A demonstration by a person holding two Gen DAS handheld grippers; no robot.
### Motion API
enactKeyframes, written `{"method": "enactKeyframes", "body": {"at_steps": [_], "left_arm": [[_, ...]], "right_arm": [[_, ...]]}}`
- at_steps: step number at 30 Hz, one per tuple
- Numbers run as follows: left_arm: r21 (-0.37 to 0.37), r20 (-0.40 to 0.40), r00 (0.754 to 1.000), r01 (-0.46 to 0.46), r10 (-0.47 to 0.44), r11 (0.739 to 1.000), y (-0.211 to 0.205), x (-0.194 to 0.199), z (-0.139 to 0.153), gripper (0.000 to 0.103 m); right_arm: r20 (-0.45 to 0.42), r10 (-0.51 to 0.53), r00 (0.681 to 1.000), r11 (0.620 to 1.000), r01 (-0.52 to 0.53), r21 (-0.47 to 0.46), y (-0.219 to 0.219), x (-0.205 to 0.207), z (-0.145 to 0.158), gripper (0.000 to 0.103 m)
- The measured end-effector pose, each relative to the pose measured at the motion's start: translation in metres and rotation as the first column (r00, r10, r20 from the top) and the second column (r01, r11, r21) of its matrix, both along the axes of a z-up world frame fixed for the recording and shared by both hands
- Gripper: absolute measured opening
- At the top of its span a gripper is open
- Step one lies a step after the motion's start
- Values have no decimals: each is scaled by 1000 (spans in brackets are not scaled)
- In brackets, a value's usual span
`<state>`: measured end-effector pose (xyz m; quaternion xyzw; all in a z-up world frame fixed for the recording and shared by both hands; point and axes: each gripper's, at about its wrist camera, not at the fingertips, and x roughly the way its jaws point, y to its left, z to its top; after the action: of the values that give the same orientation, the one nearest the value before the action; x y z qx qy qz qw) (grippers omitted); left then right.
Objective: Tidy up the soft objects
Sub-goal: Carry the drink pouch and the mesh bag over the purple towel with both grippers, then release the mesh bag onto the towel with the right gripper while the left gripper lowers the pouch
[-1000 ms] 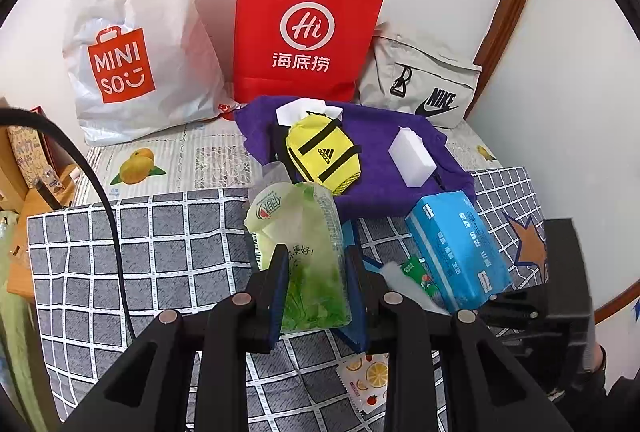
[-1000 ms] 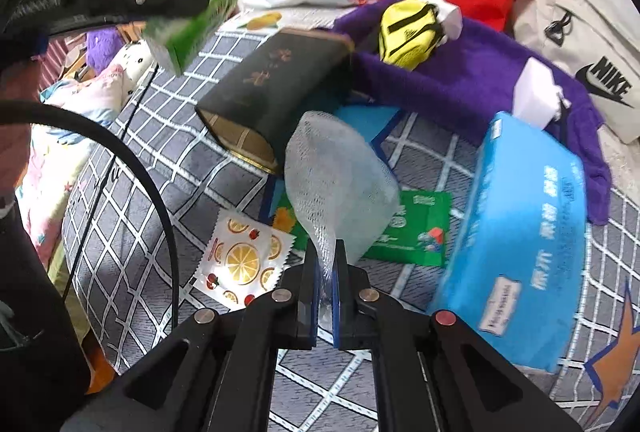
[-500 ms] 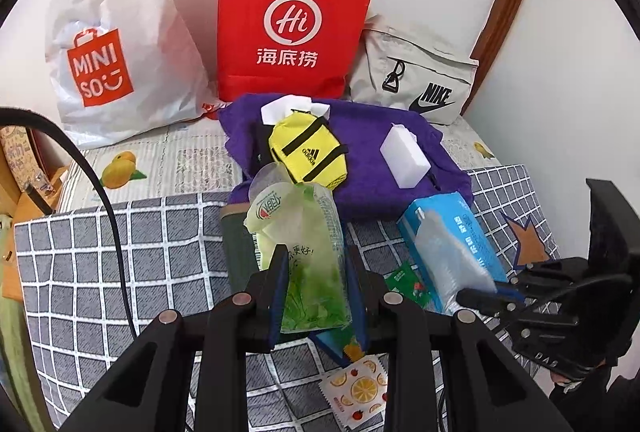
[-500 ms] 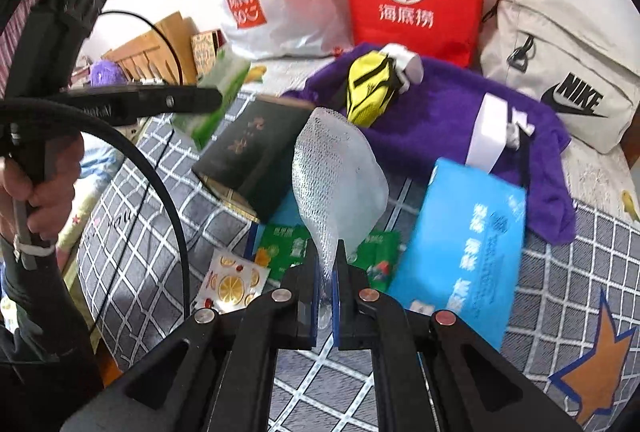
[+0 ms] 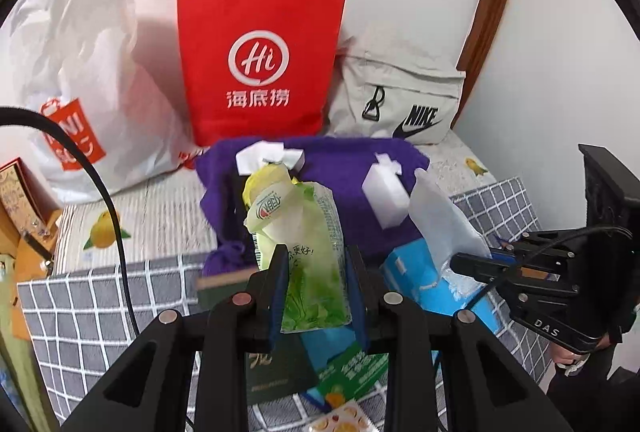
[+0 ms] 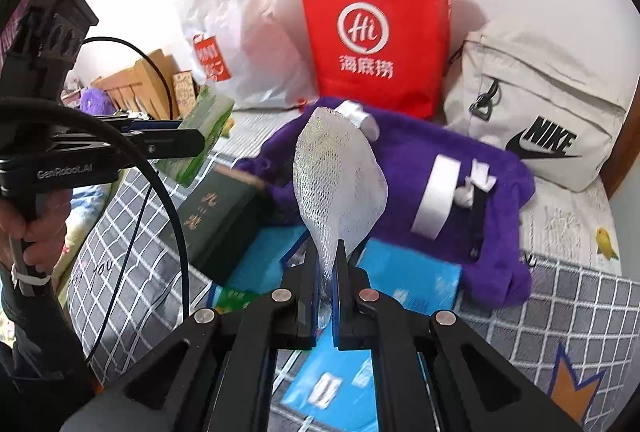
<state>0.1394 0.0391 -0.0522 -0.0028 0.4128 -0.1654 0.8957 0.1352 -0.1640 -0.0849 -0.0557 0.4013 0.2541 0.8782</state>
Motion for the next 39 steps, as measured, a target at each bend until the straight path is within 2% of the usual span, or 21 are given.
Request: {"method": "enactKeyframes", "body": {"at_steps": [6, 14, 17, 21, 30, 39], "left_arm": [[-18, 16, 1000, -5, 5, 1000, -6, 19, 5, 26], [-11, 0, 1000, -20, 20, 1000, -5, 55, -3, 26], [-11, -10, 1000, -30, 30, 999, -5, 69, -7, 26], [-14, -11, 1000, -25, 24, 1000, -8, 84, -11, 26], [-9, -52, 999, -10, 10, 1000, -15, 99, -31, 26], [-3, -93, 996, -9, 8, 1000, -16, 109, -45, 26]], "right_arm": [[7, -29, 1000, 1000, 29, 2, -8, 32, 8, 5], [-7, -54, 999, 998, 54, 32, -7, 85, 10, 5], [-43, -39, 998, 998, 40, 43, -2, 104, 0, 5], [-135, -21, 991, 995, 33, 91, 3, 132, -19, 5], [-305, -55, 951, 997, 66, 28, 5, 167, -79, 5], [-297, -52, 954, 999, 51, -9, 6, 168, -87, 9]]}}
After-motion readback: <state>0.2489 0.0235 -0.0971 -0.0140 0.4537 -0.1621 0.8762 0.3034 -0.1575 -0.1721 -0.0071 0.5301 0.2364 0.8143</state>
